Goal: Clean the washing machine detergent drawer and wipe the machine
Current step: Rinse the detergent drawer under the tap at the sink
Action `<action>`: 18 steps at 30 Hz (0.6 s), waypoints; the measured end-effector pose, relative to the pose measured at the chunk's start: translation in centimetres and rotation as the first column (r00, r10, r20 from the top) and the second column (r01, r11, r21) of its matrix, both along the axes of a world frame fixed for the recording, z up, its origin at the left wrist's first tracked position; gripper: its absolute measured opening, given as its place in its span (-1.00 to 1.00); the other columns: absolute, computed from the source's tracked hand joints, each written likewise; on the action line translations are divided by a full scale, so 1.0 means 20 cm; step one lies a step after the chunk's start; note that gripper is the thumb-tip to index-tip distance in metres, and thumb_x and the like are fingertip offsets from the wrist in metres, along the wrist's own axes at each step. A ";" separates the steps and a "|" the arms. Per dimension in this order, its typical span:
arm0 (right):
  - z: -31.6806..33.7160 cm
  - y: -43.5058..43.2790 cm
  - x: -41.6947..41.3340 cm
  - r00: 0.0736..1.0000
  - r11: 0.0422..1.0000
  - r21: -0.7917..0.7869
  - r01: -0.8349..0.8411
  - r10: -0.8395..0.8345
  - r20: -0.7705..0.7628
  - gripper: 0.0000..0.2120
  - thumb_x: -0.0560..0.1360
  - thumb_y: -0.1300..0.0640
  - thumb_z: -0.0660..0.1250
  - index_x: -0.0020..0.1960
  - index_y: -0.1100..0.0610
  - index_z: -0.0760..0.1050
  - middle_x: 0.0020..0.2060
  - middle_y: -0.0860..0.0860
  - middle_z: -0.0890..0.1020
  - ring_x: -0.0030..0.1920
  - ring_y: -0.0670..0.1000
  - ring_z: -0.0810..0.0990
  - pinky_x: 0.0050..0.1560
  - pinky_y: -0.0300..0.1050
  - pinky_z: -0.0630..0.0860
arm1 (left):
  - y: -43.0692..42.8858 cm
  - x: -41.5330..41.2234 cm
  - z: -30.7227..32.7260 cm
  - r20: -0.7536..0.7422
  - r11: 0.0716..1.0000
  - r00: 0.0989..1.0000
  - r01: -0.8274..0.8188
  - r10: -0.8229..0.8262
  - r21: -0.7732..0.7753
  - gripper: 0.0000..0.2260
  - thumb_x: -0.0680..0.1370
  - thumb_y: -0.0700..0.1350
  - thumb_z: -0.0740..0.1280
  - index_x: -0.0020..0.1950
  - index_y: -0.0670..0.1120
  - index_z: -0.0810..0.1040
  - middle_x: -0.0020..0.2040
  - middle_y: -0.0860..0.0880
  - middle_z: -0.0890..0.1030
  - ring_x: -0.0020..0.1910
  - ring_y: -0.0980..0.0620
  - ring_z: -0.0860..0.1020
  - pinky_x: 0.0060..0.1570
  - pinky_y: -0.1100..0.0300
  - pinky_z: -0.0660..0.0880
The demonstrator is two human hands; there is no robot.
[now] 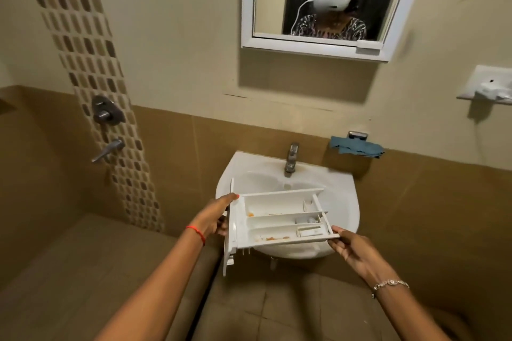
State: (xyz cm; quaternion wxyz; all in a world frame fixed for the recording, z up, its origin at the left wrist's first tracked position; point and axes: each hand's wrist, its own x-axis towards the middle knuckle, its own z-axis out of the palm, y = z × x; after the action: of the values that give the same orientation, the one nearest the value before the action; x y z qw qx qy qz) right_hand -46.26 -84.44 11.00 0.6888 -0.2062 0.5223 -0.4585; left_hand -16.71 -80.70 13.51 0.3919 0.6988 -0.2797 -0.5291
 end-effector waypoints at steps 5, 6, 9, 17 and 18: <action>-0.08 -0.26 -0.06 0.996 0.996 0.060 0.067 -0.070 0.046 -0.81 0.58 0.39 0.07 -0.07 0.40 0.45 0.27 0.31 0.43 -0.49 0.01 0.64 -0.49 -0.20 0.58 | -0.33 -0.03 0.00 0.003 0.995 0.995 0.101 -0.101 -0.006 -0.74 0.54 0.08 0.24 -0.13 -0.13 0.43 -0.33 -0.07 0.41 -0.44 0.00 0.36 -0.43 0.25 0.42; -0.10 -0.31 -0.07 0.995 0.994 0.082 0.075 -0.080 0.055 -0.81 0.58 0.39 0.07 0.00 0.43 0.45 0.22 0.31 0.46 -0.49 0.02 0.64 -0.49 -0.19 0.58 | -0.40 -0.03 -0.01 -0.003 0.993 0.993 0.120 -0.120 -0.008 -0.74 0.53 0.07 0.25 -0.13 -0.13 0.44 -0.35 -0.07 0.40 -0.45 0.00 0.35 -0.42 0.24 0.42; -0.13 -0.44 -0.08 0.995 0.988 0.136 0.078 -0.086 0.050 -0.73 0.57 0.39 0.06 0.21 0.47 0.39 -0.19 0.25 0.66 -0.49 0.06 0.64 -0.50 -0.15 0.58 | -0.58 -0.02 -0.03 -0.014 0.985 0.985 0.171 -0.171 -0.003 -0.76 0.52 0.06 0.26 -0.15 -0.11 0.44 -0.39 -0.08 0.38 -0.46 -0.02 0.33 -0.40 0.24 0.43; -0.26 -0.69 -0.05 0.991 0.966 0.226 0.127 -0.135 0.018 -0.82 0.56 0.43 0.04 -0.10 0.42 0.41 0.07 0.30 0.48 -0.20 0.18 0.56 -0.19 -0.06 0.62 | -0.94 0.02 -0.18 -0.010 0.952 0.952 0.305 -0.305 0.022 -0.74 0.52 0.08 0.26 -0.07 -0.12 0.47 -0.34 -0.11 0.39 -0.41 -0.01 0.35 -0.29 0.19 0.48; -0.28 -0.71 -0.04 0.991 0.963 0.237 0.129 -0.132 -0.003 -0.81 0.55 0.45 0.04 -0.13 0.40 0.40 0.07 0.31 0.46 -0.17 0.18 0.53 -0.03 -0.01 0.58 | -0.97 0.03 -0.22 -0.010 0.950 0.950 0.311 -0.311 0.029 -0.73 0.52 0.09 0.26 -0.05 -0.13 0.49 -0.34 -0.11 0.41 -0.40 -0.01 0.39 -0.26 0.16 0.50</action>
State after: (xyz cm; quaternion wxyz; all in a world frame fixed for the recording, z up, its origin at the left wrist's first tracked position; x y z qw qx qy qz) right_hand -47.07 -98.59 5.44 0.6800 -0.0848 0.5815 -0.4385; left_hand -16.18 -100.03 9.14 0.2939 0.6504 -0.3771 -0.5902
